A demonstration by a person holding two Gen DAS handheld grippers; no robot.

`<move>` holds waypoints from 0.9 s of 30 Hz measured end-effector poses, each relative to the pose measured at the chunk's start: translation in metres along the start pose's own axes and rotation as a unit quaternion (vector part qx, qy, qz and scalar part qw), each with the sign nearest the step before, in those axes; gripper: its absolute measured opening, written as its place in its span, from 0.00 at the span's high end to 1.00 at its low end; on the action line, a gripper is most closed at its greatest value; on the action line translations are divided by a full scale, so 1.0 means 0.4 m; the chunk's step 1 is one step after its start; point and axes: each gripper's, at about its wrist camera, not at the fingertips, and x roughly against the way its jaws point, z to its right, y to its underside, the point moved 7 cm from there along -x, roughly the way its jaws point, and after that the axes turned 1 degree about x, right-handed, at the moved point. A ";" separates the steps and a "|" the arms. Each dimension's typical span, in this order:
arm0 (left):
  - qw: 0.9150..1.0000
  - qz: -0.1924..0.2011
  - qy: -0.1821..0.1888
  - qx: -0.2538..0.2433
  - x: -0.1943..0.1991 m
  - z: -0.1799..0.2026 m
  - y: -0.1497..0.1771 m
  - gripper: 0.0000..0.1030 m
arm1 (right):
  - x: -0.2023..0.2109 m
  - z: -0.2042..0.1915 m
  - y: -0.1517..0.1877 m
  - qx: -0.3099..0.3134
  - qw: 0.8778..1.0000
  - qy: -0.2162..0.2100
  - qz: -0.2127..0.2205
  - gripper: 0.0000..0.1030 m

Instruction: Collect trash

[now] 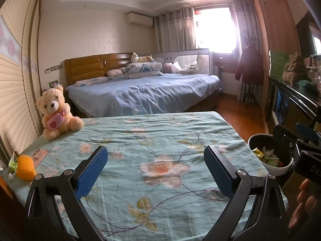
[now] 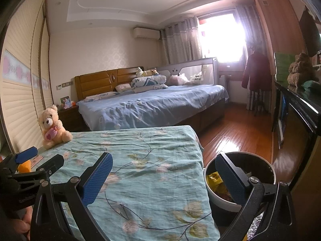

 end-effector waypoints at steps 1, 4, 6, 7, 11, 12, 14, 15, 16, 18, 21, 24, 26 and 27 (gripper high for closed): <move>1.000 0.000 0.001 0.000 0.000 0.000 0.000 0.04 | 0.001 0.000 0.000 0.000 1.000 0.000 0.000 0.00; 1.000 -0.001 0.000 0.000 -0.001 0.002 0.001 0.04 | -0.001 -0.002 0.000 0.000 1.000 0.000 -0.001 0.00; 1.000 -0.001 0.001 0.001 -0.001 0.002 0.001 0.04 | 0.000 -0.005 0.001 0.000 1.000 0.000 -0.001 0.00; 1.000 -0.001 0.000 0.001 0.000 0.002 0.001 0.04 | -0.001 -0.004 0.001 0.000 1.000 -0.001 -0.001 0.00; 1.000 -0.001 0.001 0.001 0.000 0.003 0.001 0.04 | -0.005 -0.006 0.004 0.001 1.000 -0.002 -0.003 0.00; 1.000 -0.001 0.001 0.001 -0.001 0.001 0.001 0.04 | -0.005 -0.006 0.004 0.001 1.000 -0.002 -0.003 0.00; 1.000 -0.001 0.001 0.000 -0.001 0.001 0.001 0.04 | -0.005 -0.007 0.005 0.000 1.000 -0.002 -0.003 0.00; 1.000 -0.001 0.002 0.000 -0.002 0.003 0.002 0.04 | -0.005 -0.006 0.004 0.000 1.000 -0.002 -0.003 0.00; 1.000 -0.001 0.002 0.000 -0.001 0.005 0.003 0.04 | -0.005 -0.006 0.004 0.000 1.000 -0.002 -0.003 0.00; 1.000 -0.002 0.002 0.000 -0.003 0.006 0.006 0.04 | -0.005 -0.006 0.004 0.000 1.000 -0.002 -0.003 0.00; 1.000 -0.003 0.003 0.001 -0.005 0.006 0.007 0.04 | -0.006 -0.007 0.005 -0.001 1.000 -0.003 -0.005 0.00; 1.000 -0.003 0.003 0.000 -0.007 0.006 0.009 0.04 | -0.006 -0.008 0.008 -0.002 1.000 -0.003 -0.005 0.00; 1.000 -0.003 0.003 0.001 -0.007 0.006 0.009 0.04 | -0.007 -0.007 0.007 -0.001 1.000 -0.003 -0.005 0.00; 1.000 -0.003 0.003 0.001 -0.007 0.006 0.009 0.04 | -0.006 -0.008 0.008 -0.001 1.000 -0.003 -0.005 0.00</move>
